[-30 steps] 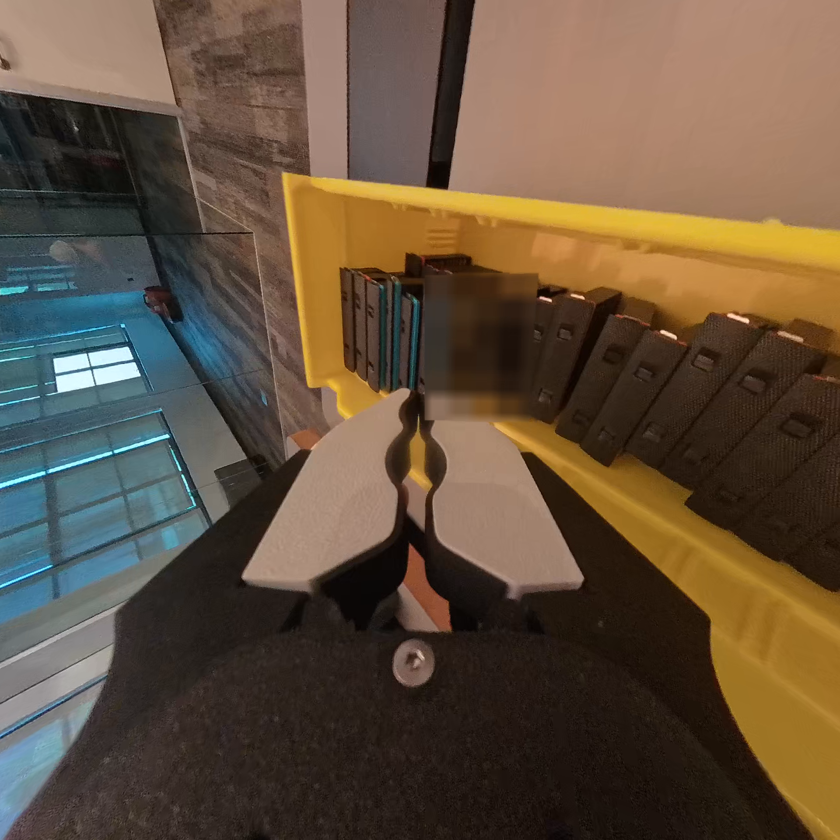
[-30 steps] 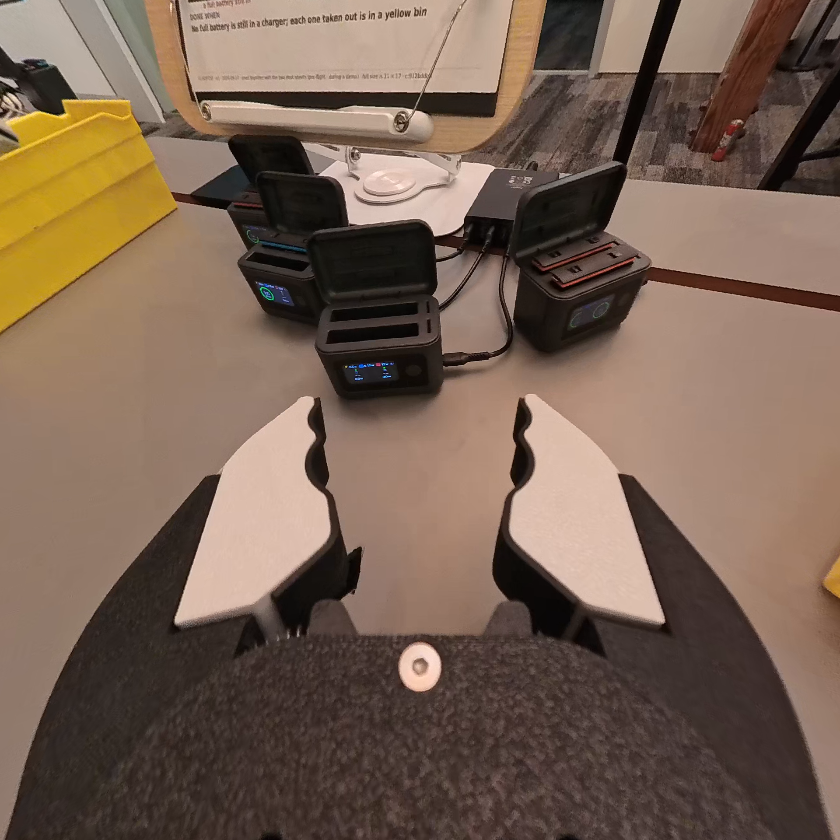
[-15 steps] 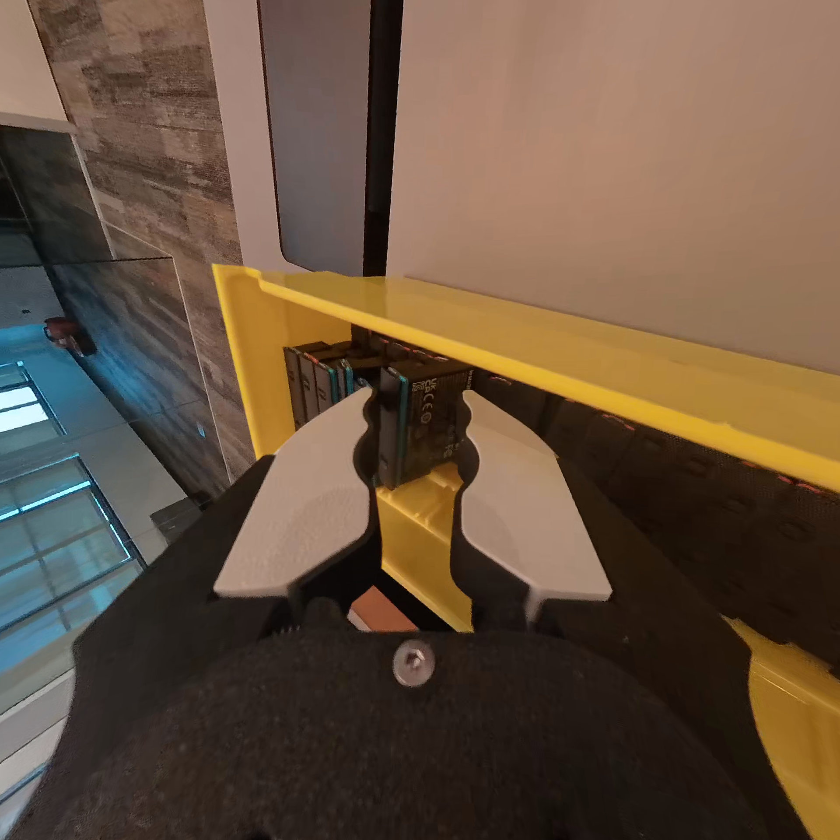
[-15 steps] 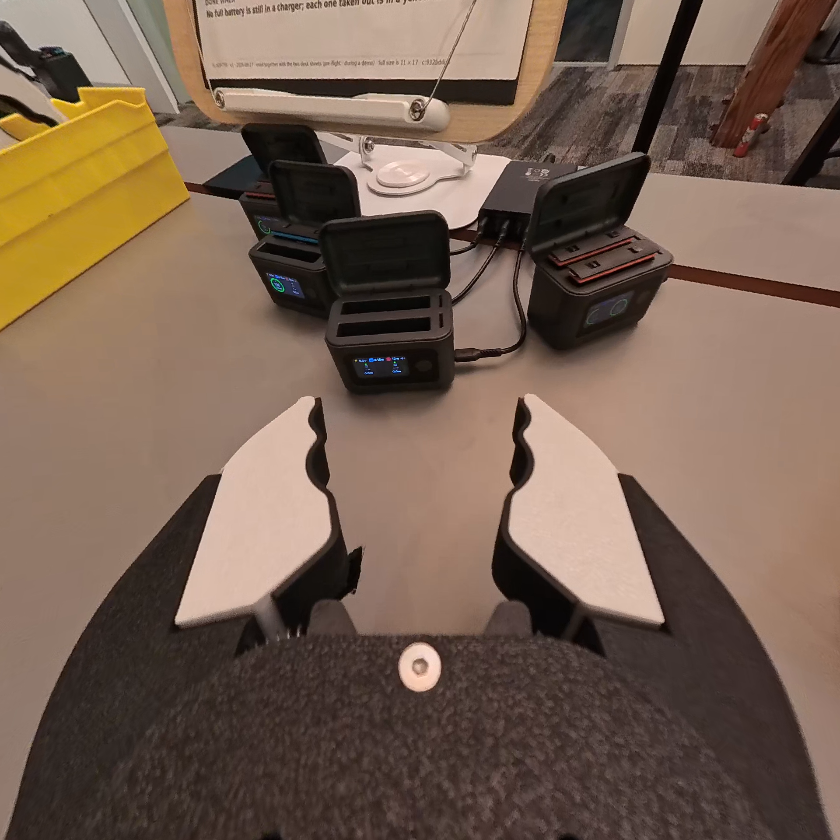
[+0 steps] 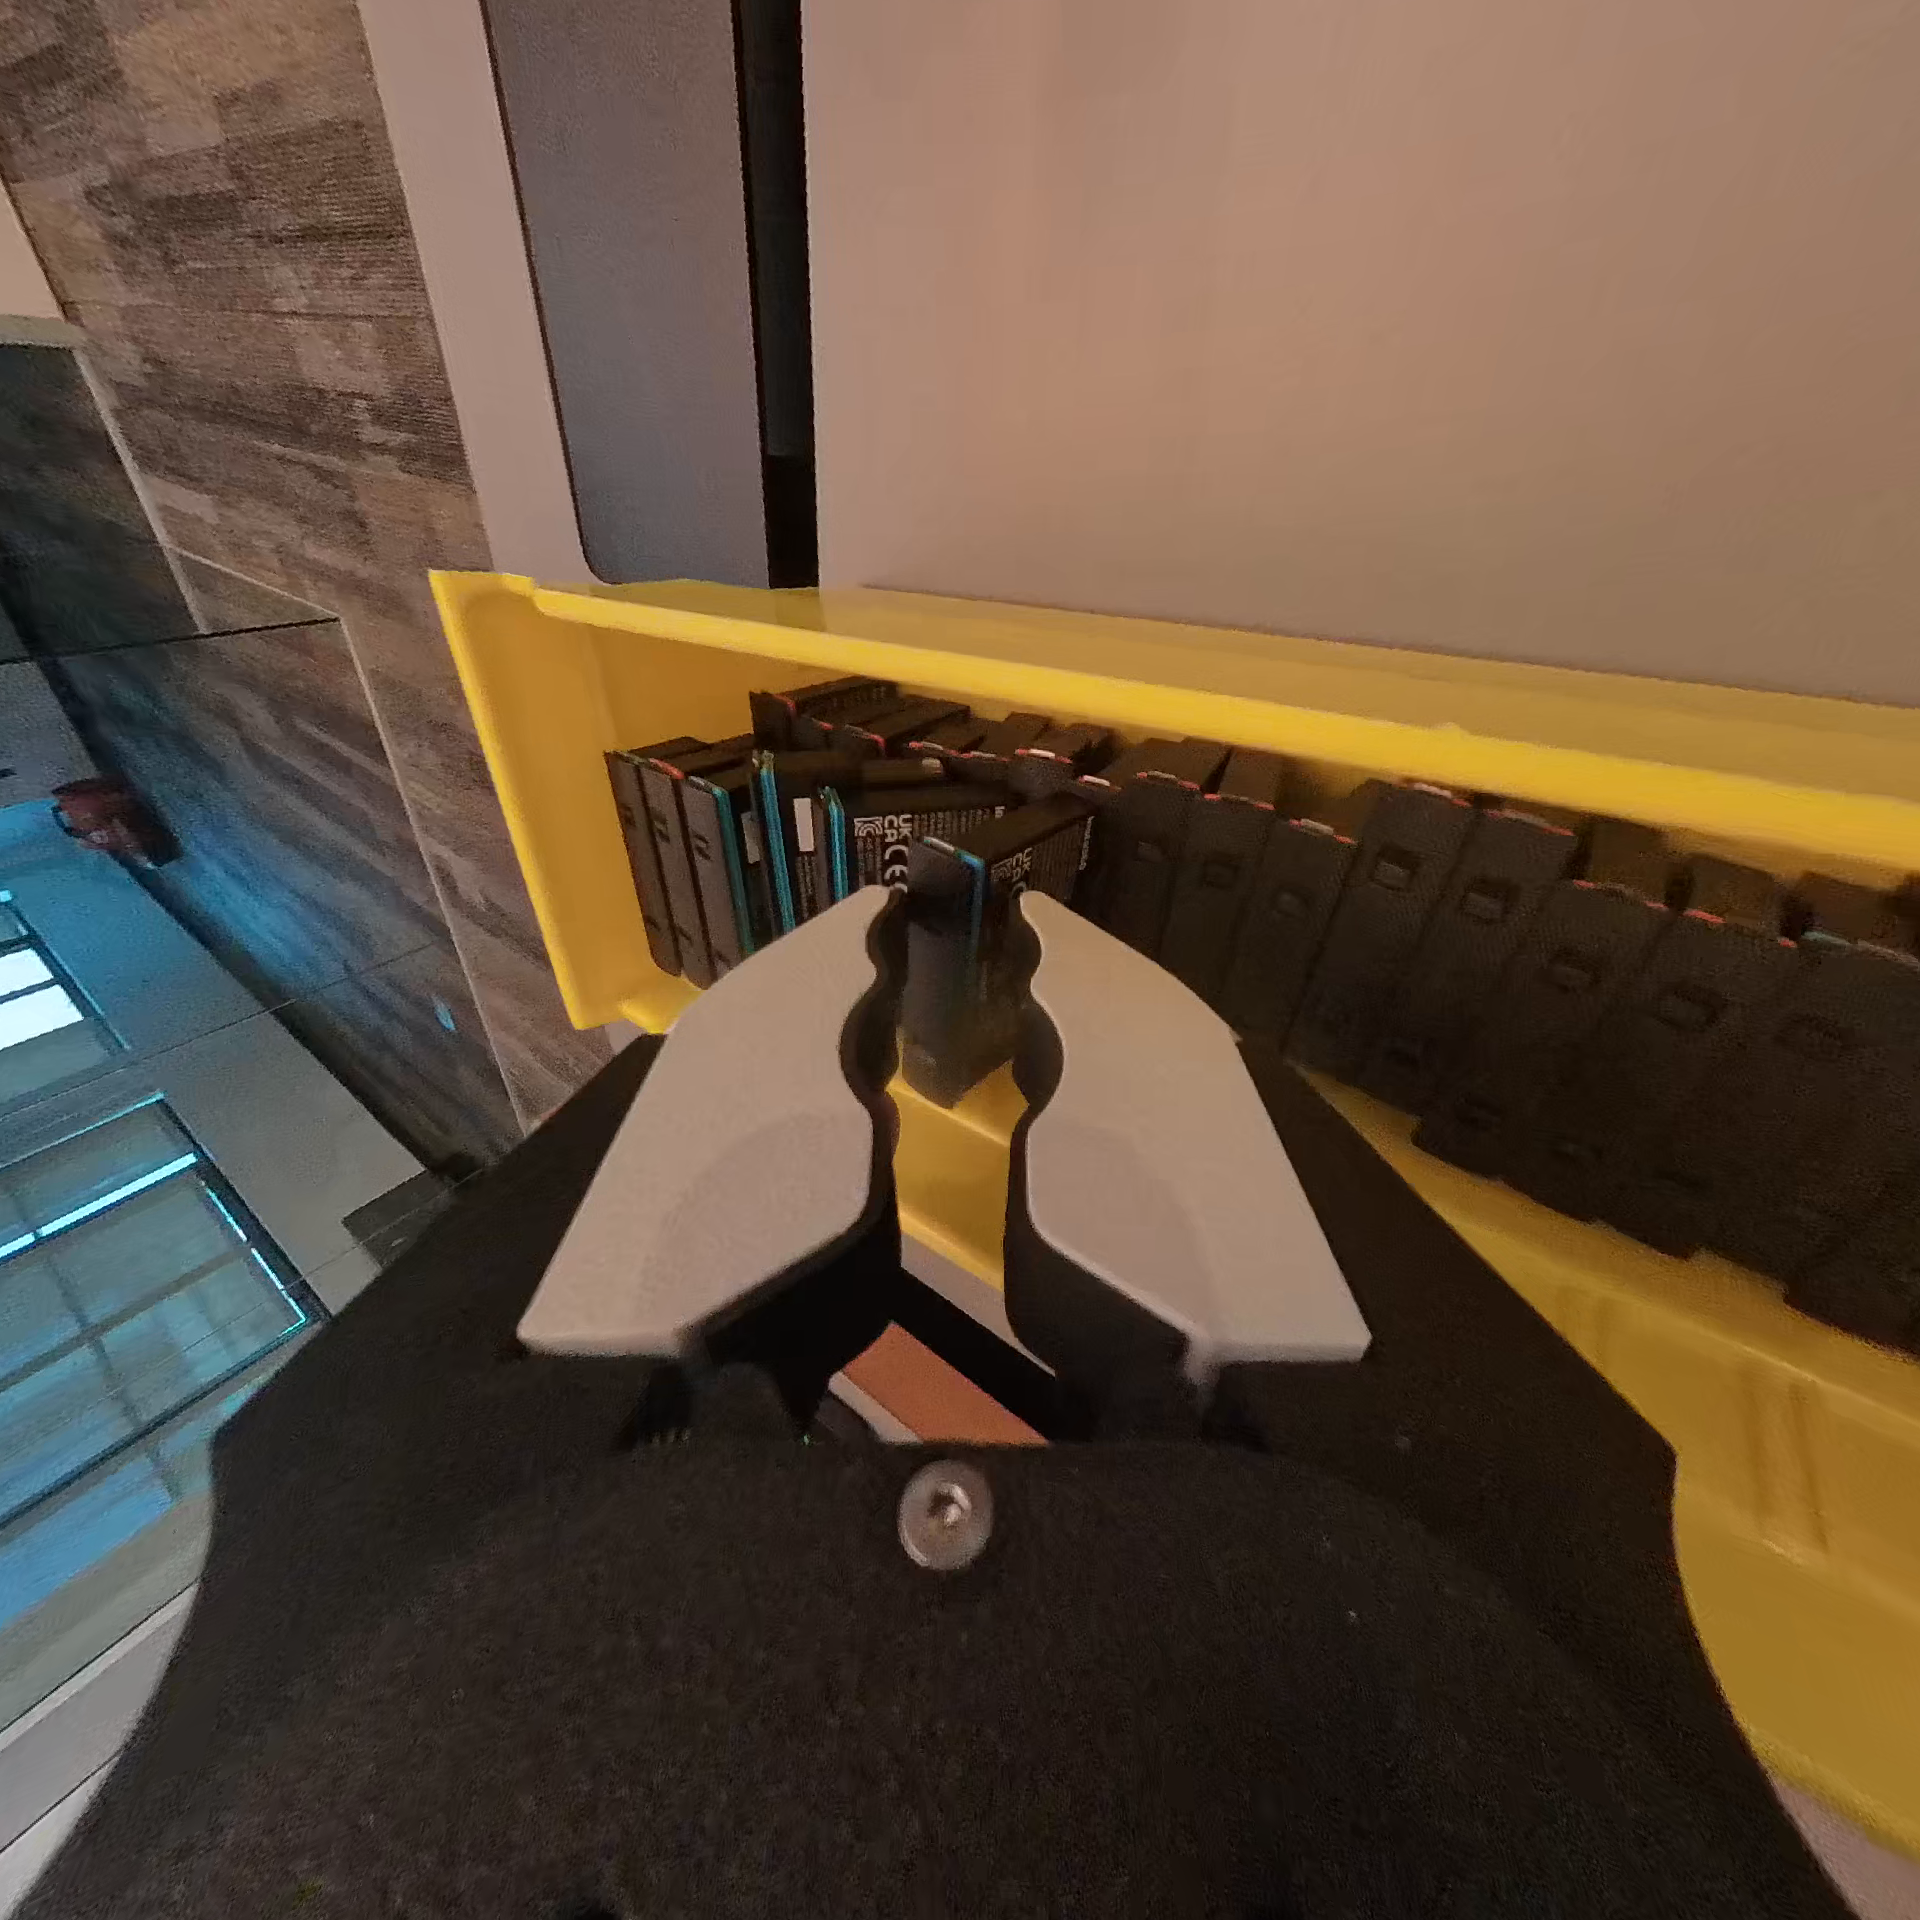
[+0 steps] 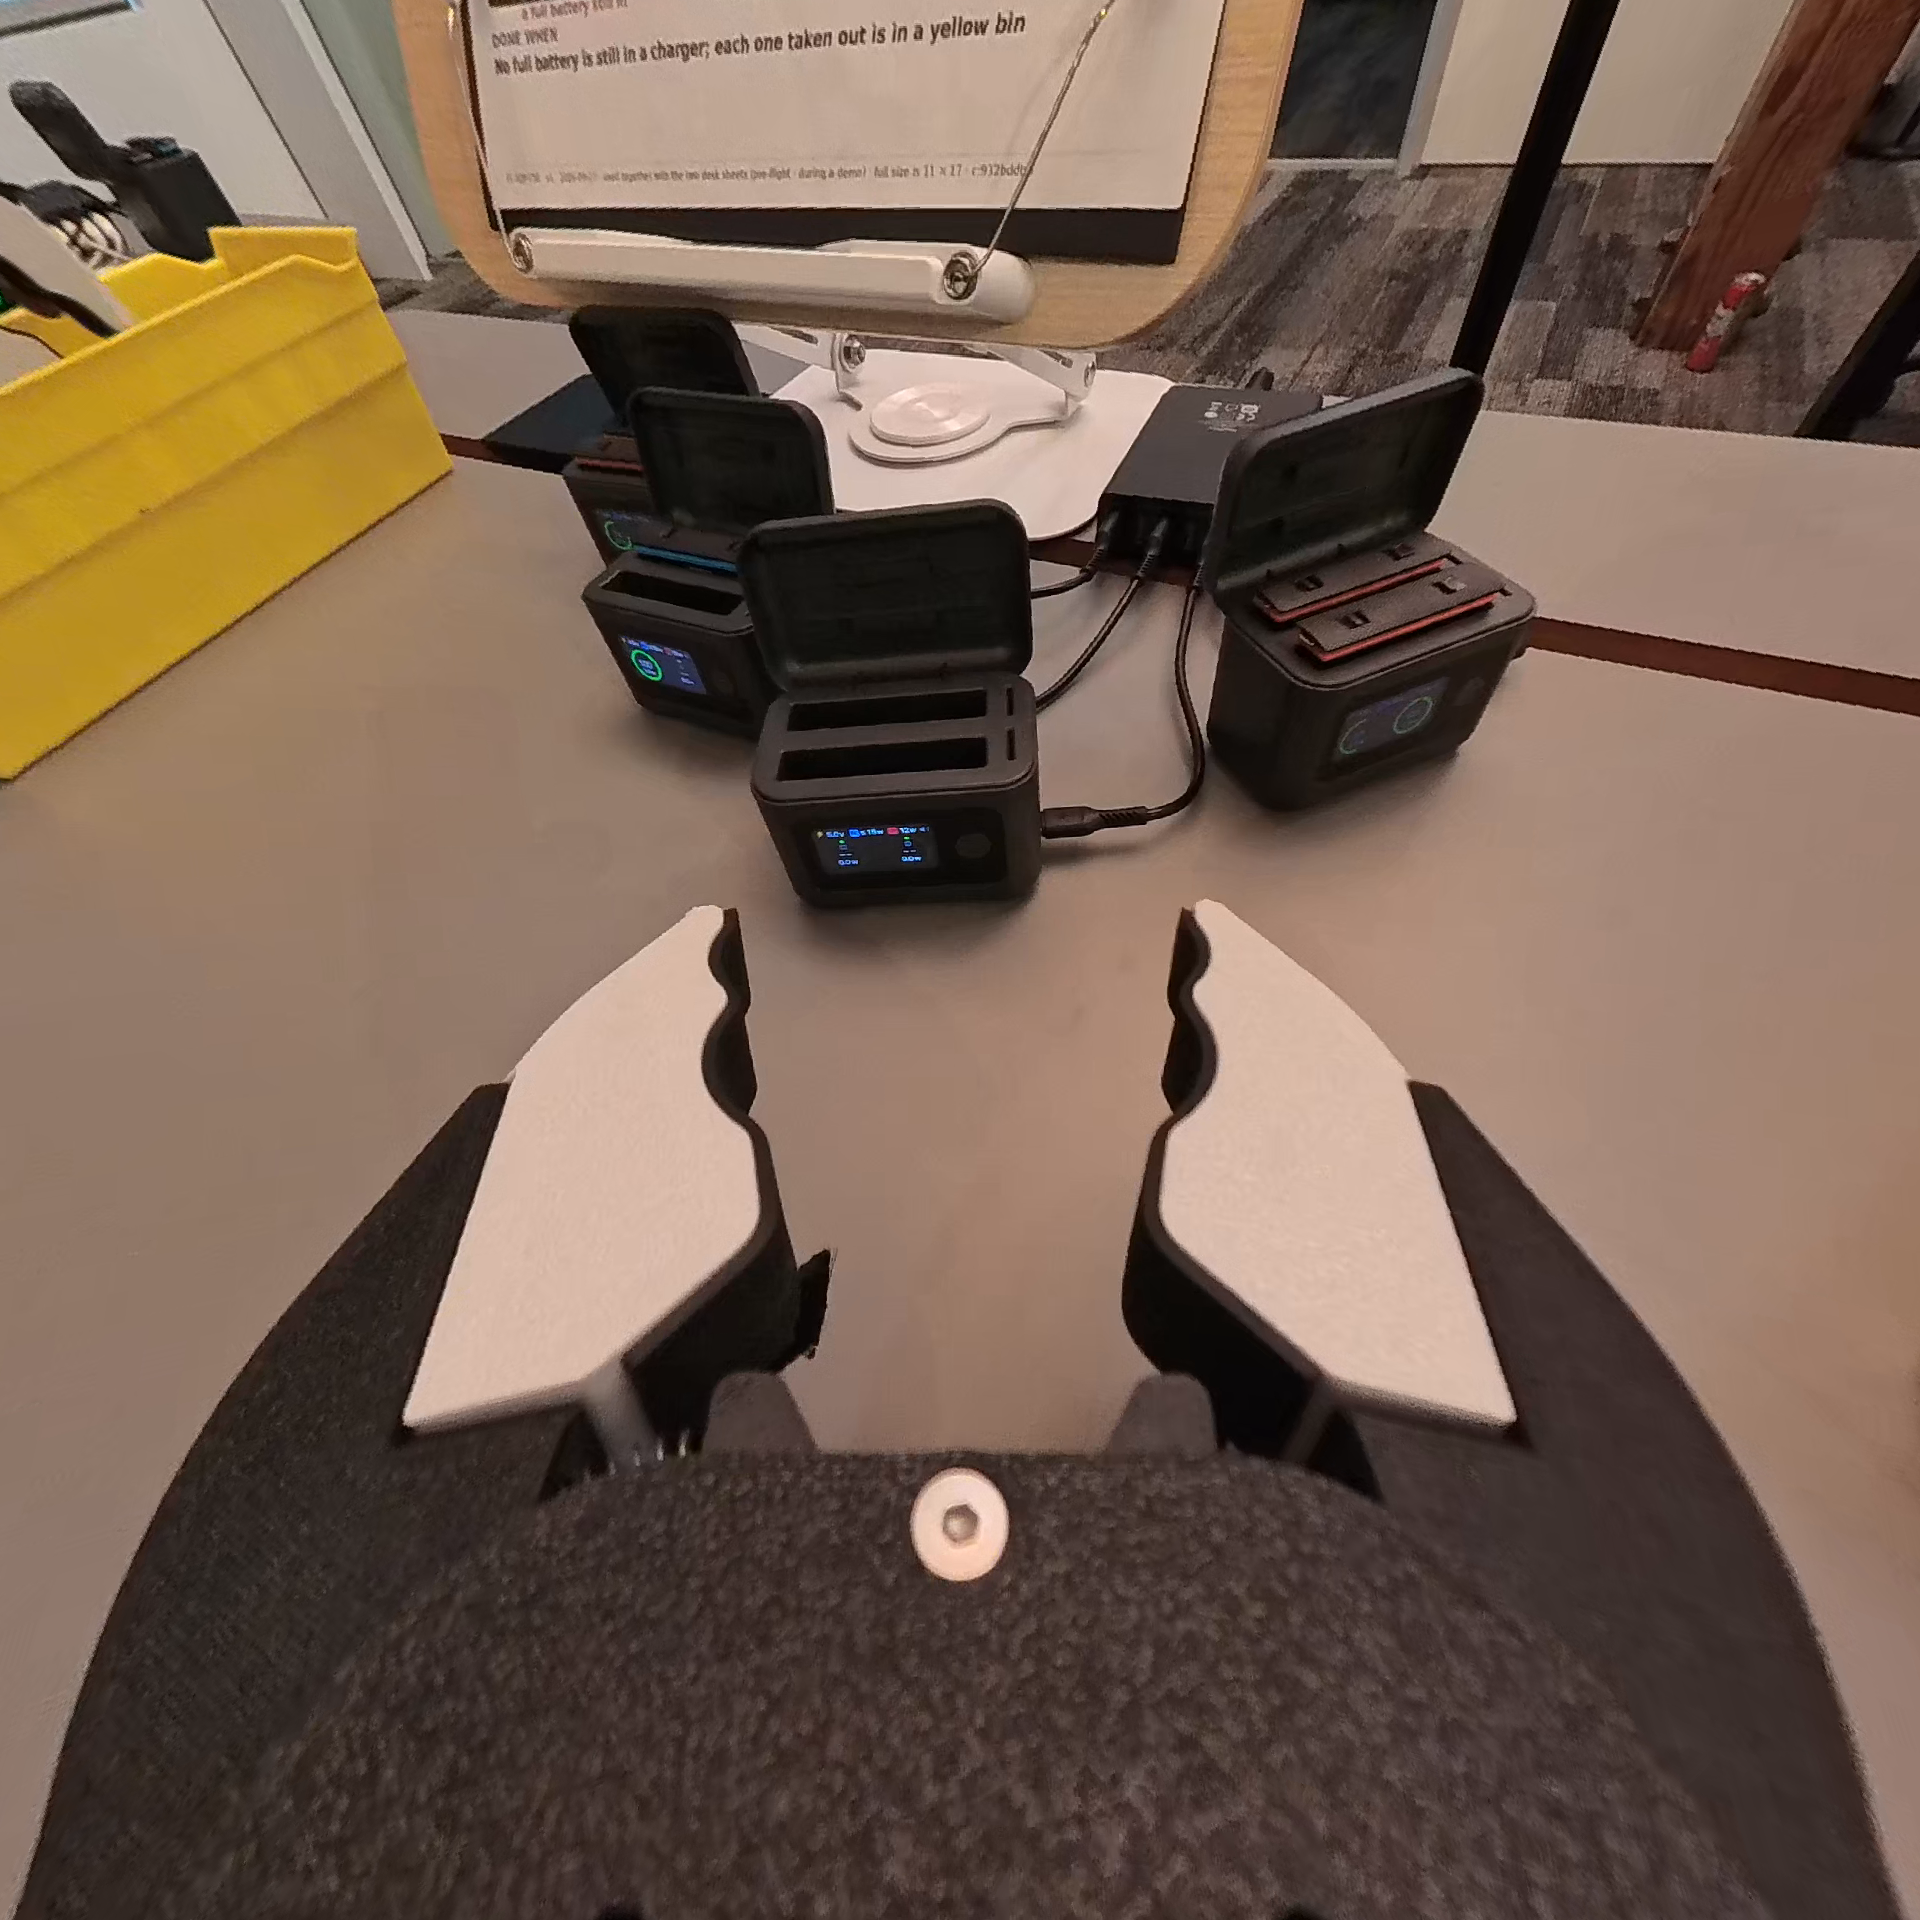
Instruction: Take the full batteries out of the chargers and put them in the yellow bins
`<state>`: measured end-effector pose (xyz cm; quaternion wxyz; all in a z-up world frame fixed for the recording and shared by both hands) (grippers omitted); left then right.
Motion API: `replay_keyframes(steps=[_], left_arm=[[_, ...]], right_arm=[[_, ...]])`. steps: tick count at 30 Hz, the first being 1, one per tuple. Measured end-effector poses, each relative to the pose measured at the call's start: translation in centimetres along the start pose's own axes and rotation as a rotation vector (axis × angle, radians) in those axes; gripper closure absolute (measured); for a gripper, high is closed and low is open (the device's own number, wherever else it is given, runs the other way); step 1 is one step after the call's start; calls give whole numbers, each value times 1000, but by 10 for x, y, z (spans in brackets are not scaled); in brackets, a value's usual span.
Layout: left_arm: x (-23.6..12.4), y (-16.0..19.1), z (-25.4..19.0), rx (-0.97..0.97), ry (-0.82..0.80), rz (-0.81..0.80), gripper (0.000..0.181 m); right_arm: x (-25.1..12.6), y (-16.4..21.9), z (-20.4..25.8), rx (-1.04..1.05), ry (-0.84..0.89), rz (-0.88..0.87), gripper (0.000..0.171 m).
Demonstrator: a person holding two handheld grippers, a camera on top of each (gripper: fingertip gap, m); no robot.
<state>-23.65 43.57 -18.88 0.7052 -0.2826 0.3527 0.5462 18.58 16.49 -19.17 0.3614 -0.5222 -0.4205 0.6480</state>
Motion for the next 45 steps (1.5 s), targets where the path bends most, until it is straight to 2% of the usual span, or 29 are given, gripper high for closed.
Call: replay_keyframes(steps=[6,8,16,18,20,22,25,27,35,38,40,42,45], left_arm=[[-6,2,-4,40,-13,17,167],[-12,1,-1,49,-57,-2,181],[-14,12,-1,-23,-102,-26,181],[-10,11,-1,-48,-84,-30,174],[-9,2,-4,-82,-23,-61,149],[-4,0,-9,-104,48,-25,132],[8,4,-13,-61,74,42,132],[16,7,-9,-40,49,81,139],[17,9,-4,35,-32,112,139],[1,5,-1,-19,-83,34,139],[-26,-7,7,-57,-168,-60,139],[-65,-36,13,-126,-255,-224,139],[-127,-98,2,-110,-423,-434,139]], right_arm=[[-1,-3,4,-14,-18,-12,95],[-2,-4,7,-24,-29,-17,95],[0,-4,14,-51,-52,-18,95],[0,-3,14,-50,-54,-17,94],[0,-2,14,-51,-57,-15,95],[0,-2,14,-50,-60,-15,95],[0,-2,14,-54,-62,-13,95],[0,-2,14,-54,-63,-14,95],[-1,-3,15,-56,-71,-17,95],[-3,-6,17,-58,-82,-31,95],[-4,-10,23,-75,-104,-47,95],[-7,-15,37,-105,-163,-74,98],[-16,-26,72,-156,-300,-129,103]])
Point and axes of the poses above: each gripper's, where its closed fingertips meet, x out along the fingers, y out of its underside, z = x × y across the jaws, the point moved 2 cm from there along -x, back along the fingers
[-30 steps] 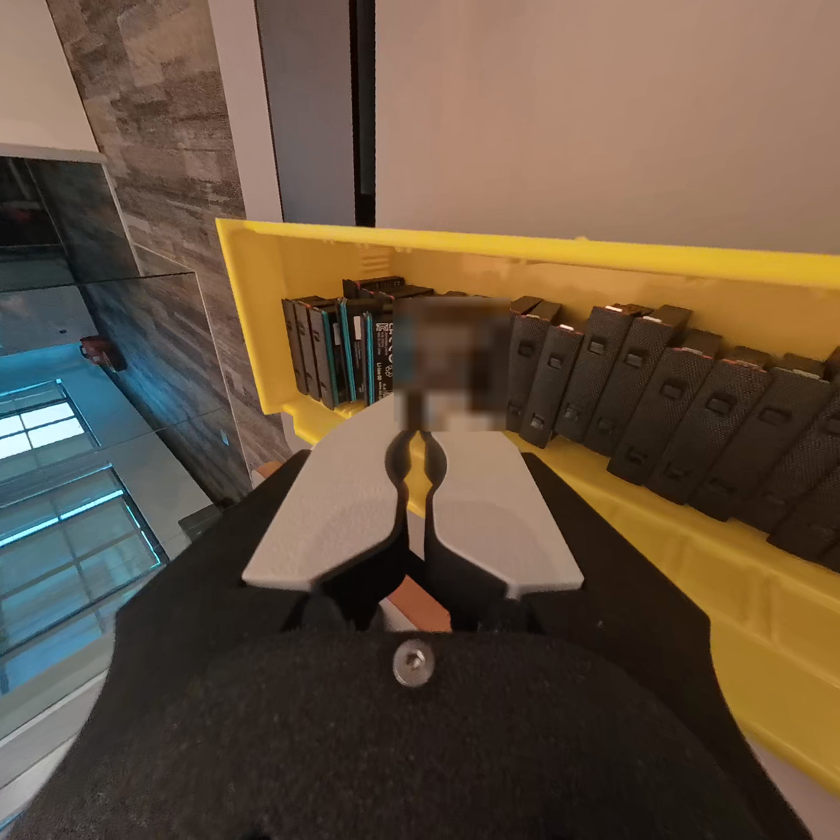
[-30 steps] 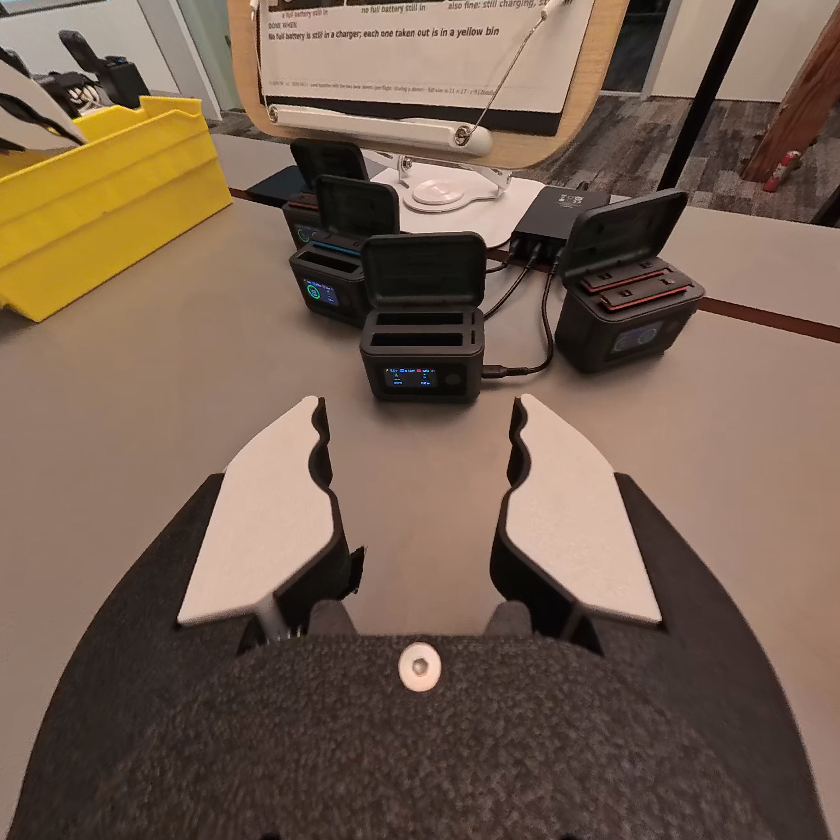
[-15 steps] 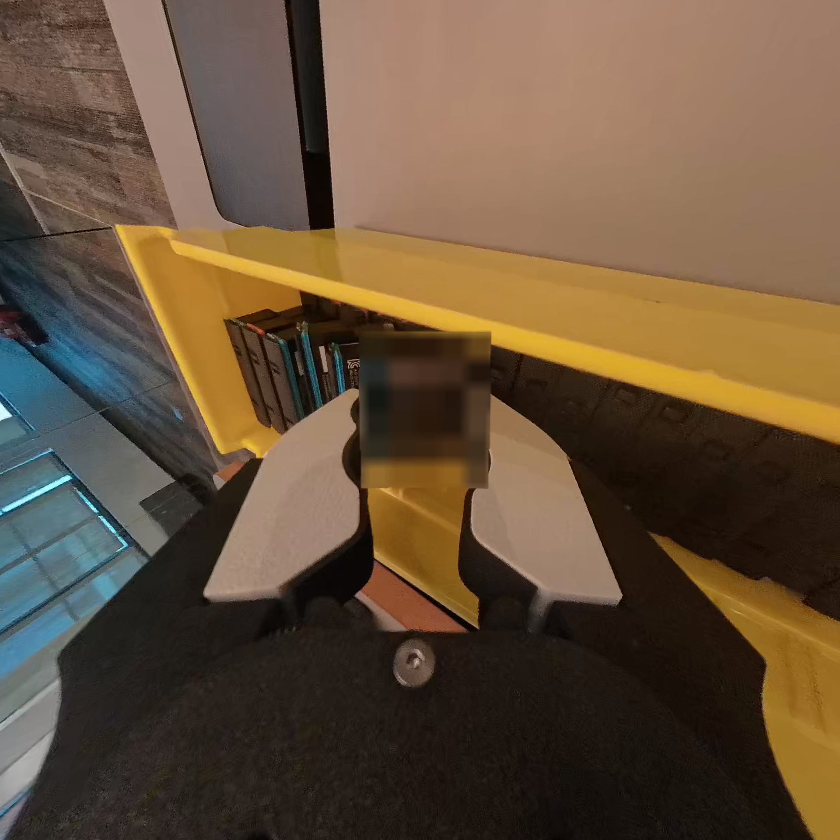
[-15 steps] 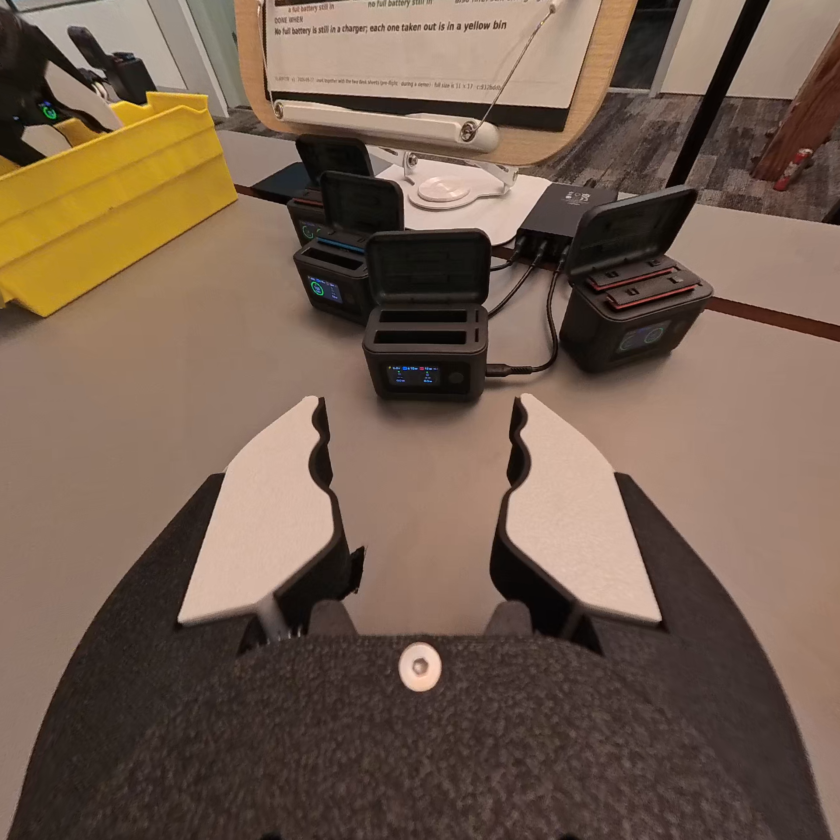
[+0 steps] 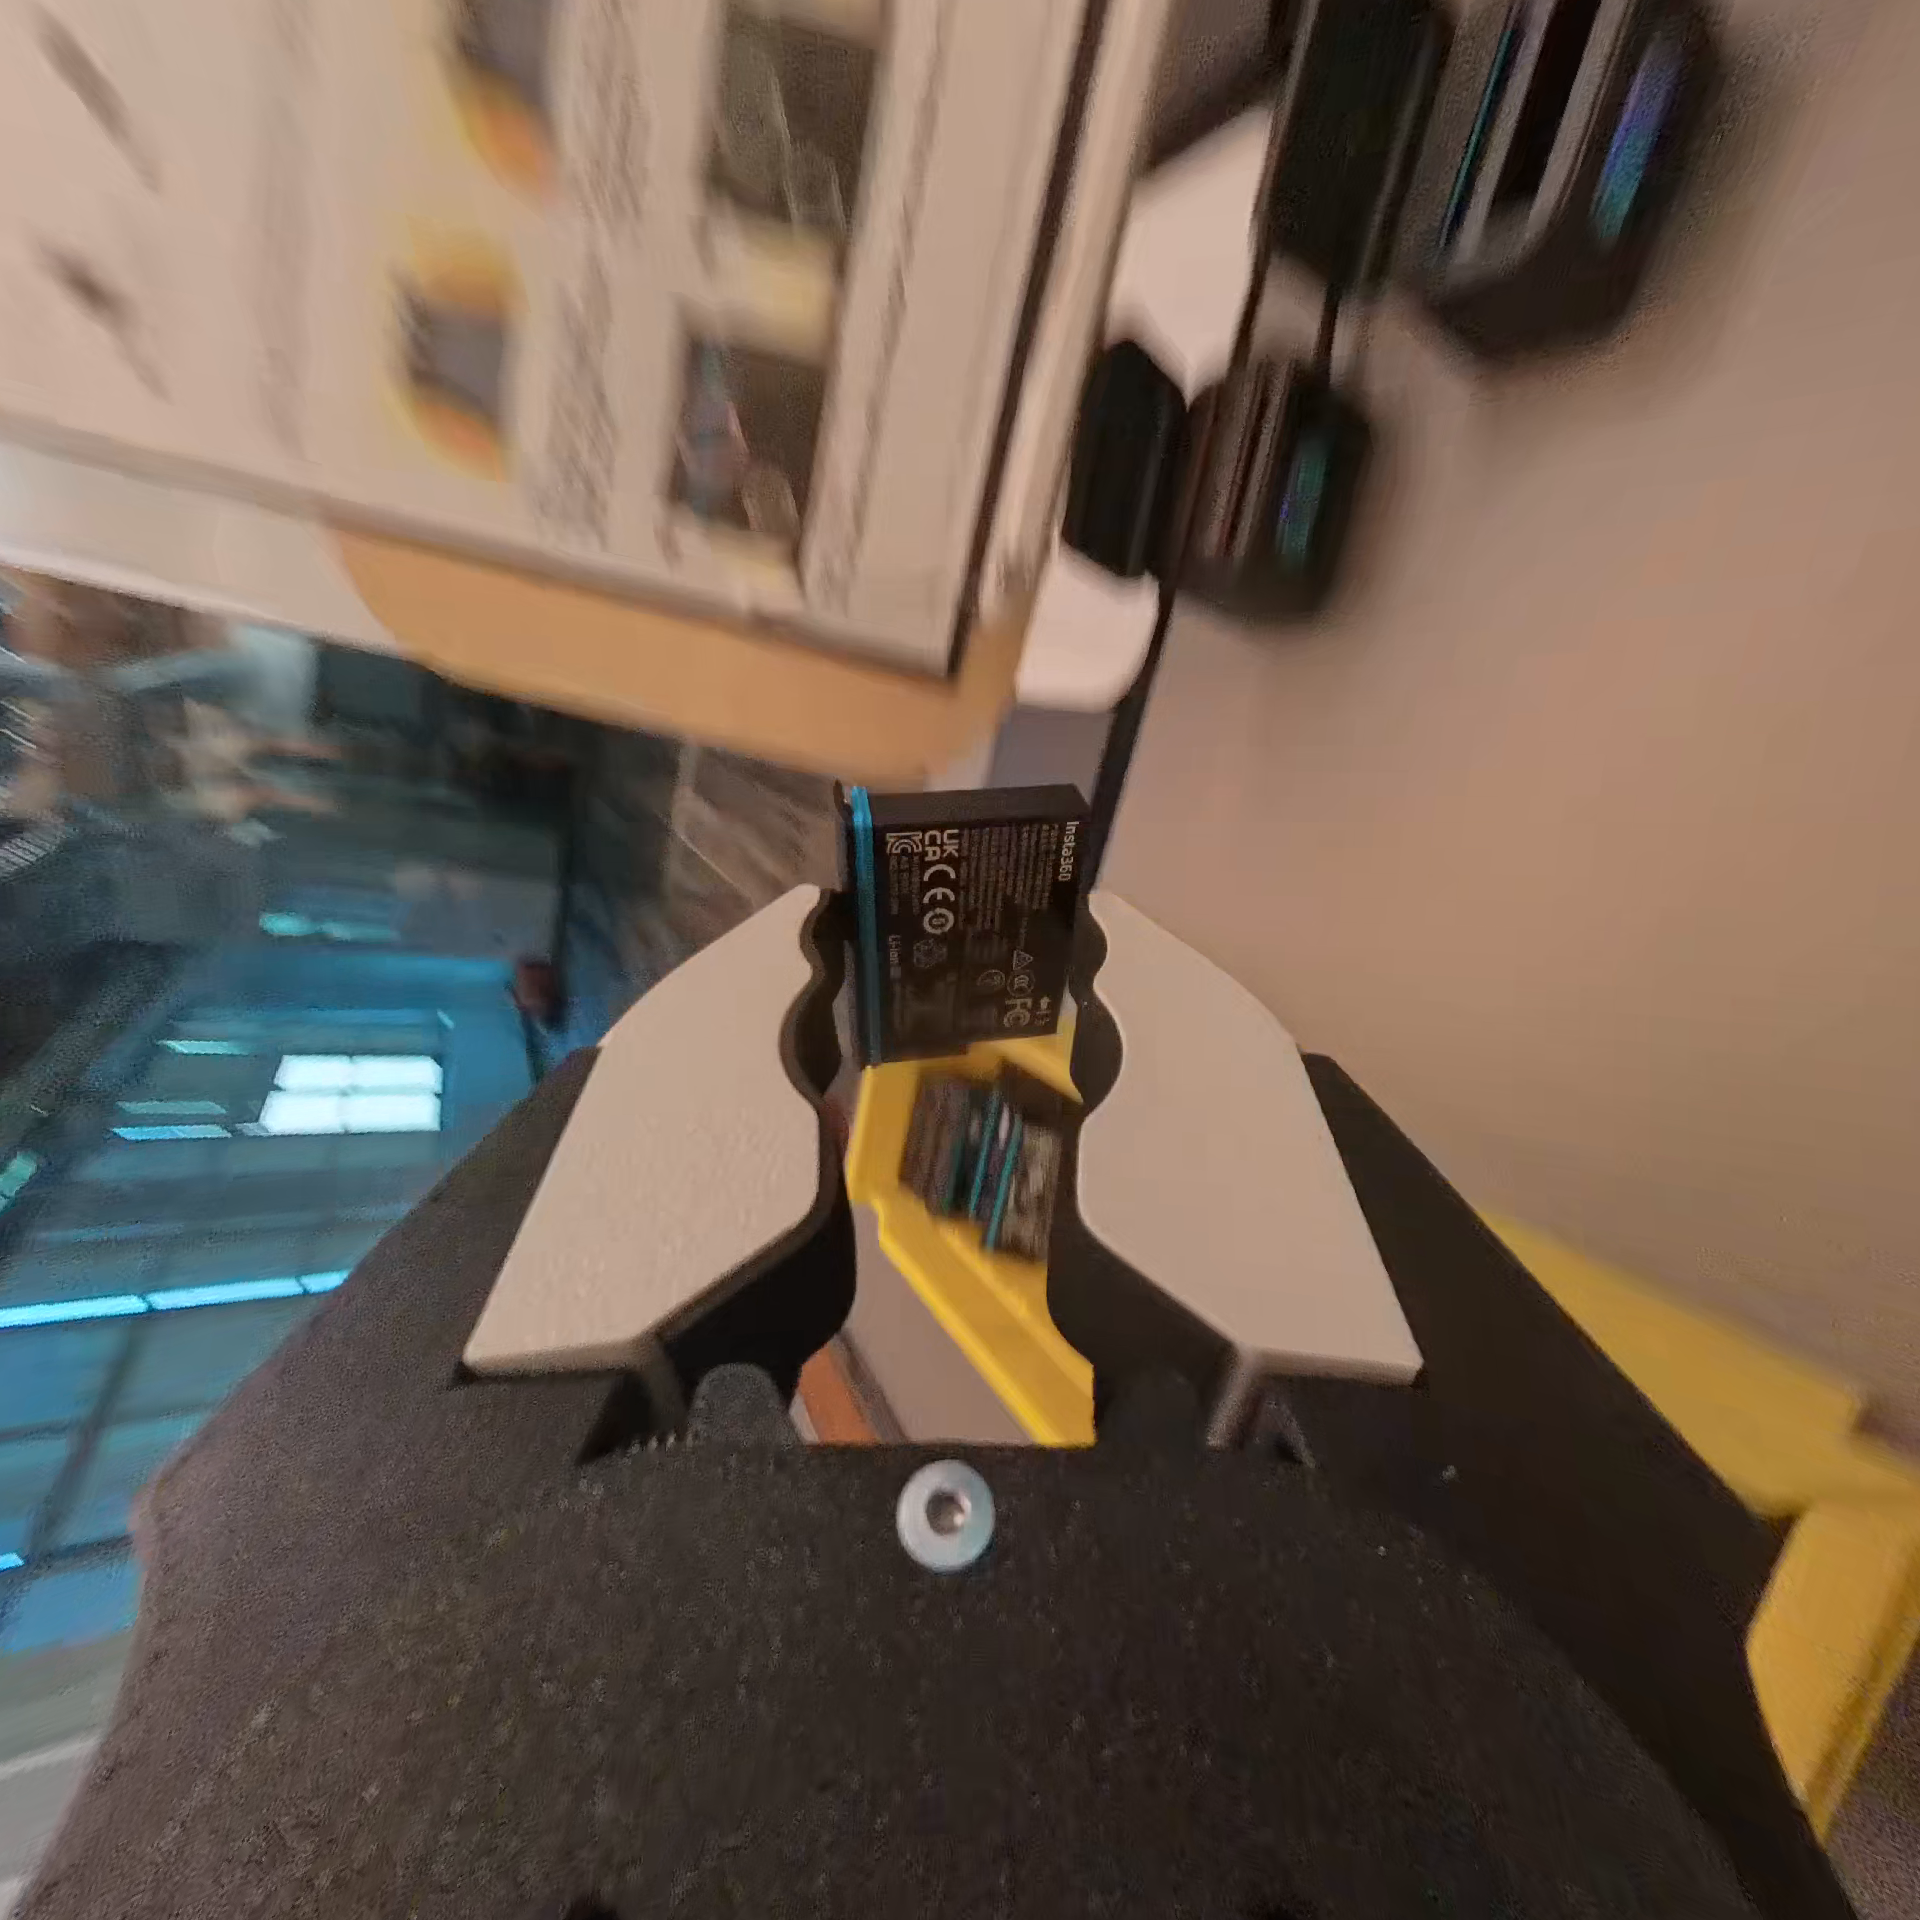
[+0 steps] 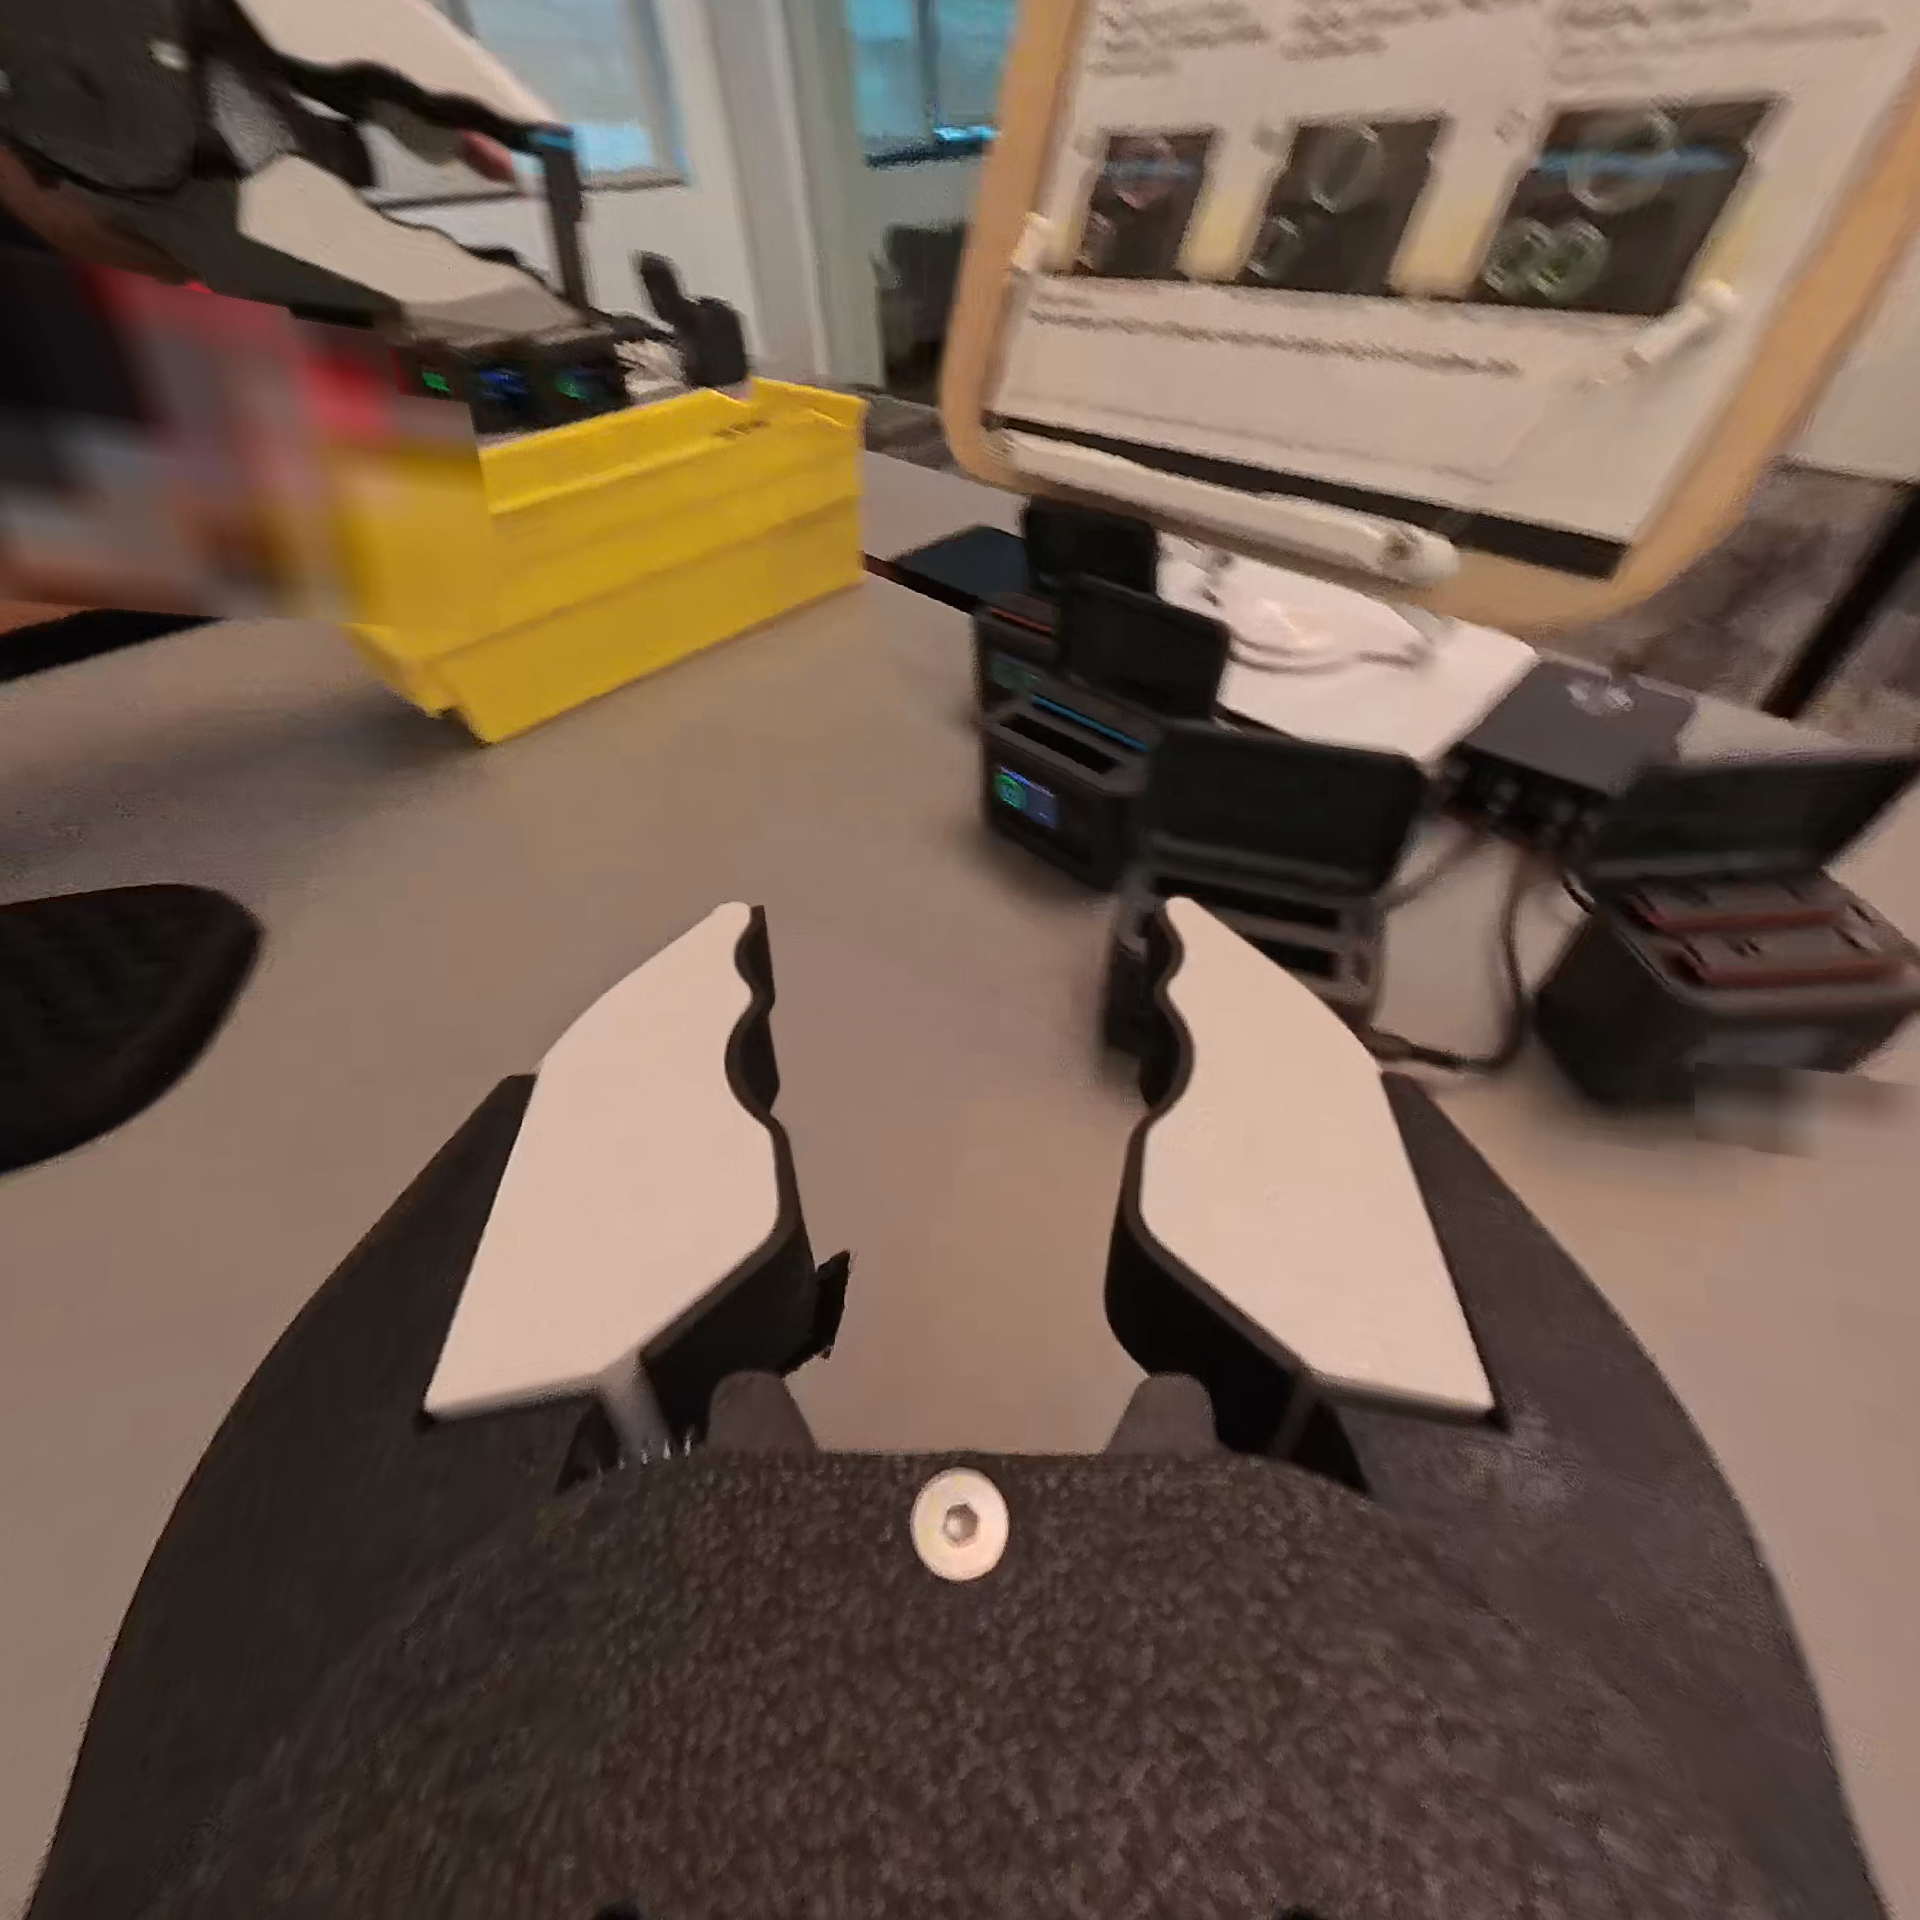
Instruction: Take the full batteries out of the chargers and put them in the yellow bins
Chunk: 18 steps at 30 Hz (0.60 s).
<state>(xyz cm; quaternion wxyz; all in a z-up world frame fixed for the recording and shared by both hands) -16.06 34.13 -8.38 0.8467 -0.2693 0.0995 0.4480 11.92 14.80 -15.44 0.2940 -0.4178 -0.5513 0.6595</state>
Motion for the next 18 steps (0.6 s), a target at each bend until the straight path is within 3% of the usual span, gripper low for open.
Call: replay_keyframes(steps=[5,9,13,16,18], left_arm=[[-29,-123,-54,88,-158,-208,139],[-29,-193,-107,217,-219,-302,140],[-24,-232,-138,305,-257,-366,140],[-19,-248,-153,344,-258,-393,139],[-17,-254,-159,352,-261,-399,139]], right_arm=[[0,-24,53,-102,-144,-76,106],[1,-30,73,-117,-187,-105,110],[-5,-35,72,-91,-188,-151,120],[-8,-37,69,-115,-170,-167,138],[-10,-36,65,-152,-127,-167,158]])
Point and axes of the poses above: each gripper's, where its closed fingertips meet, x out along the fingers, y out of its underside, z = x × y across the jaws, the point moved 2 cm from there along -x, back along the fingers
